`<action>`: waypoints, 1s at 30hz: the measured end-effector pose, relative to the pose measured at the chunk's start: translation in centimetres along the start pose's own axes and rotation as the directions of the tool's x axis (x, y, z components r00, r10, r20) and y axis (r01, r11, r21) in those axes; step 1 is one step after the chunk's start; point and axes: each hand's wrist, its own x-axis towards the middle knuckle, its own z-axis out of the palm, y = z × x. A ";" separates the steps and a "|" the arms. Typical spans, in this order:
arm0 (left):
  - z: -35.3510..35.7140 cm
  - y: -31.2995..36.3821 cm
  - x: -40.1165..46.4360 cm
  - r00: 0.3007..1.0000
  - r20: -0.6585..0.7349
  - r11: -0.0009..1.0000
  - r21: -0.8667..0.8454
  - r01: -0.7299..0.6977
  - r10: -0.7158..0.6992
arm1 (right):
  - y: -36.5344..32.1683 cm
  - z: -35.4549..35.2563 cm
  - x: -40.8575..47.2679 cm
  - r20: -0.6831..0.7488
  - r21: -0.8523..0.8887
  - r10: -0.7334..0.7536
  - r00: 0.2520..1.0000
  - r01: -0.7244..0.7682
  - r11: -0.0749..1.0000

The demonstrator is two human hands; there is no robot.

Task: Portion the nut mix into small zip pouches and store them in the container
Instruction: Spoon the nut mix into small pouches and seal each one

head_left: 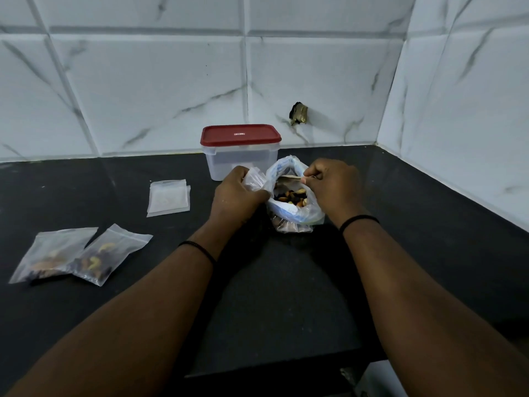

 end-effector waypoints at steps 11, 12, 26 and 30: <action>-0.1 0.3 -0.1 1.000 -0.008 1.000 -0.002 -0.019 0.019 | -0.6 -3.3 -0.1 0.253 0.098 -0.112 0.961 0.090 0.991; -0.1 0.3 -0.1 1.000 -0.010 1.000 -0.004 -0.017 0.017 | -0.6 -3.9 -0.2 0.275 0.109 -0.113 0.955 0.086 0.990; 0.1 0.2 -0.1 1.000 -0.016 1.000 -0.007 -0.017 0.017 | -0.3 -1.3 0.1 0.080 0.181 0.437 0.896 -0.444 0.878; 0.2 0.2 0.0 1.000 -0.024 1.000 -0.005 -0.008 0.007 | -0.2 -1.1 0.1 0.076 0.191 0.474 0.878 -0.479 0.857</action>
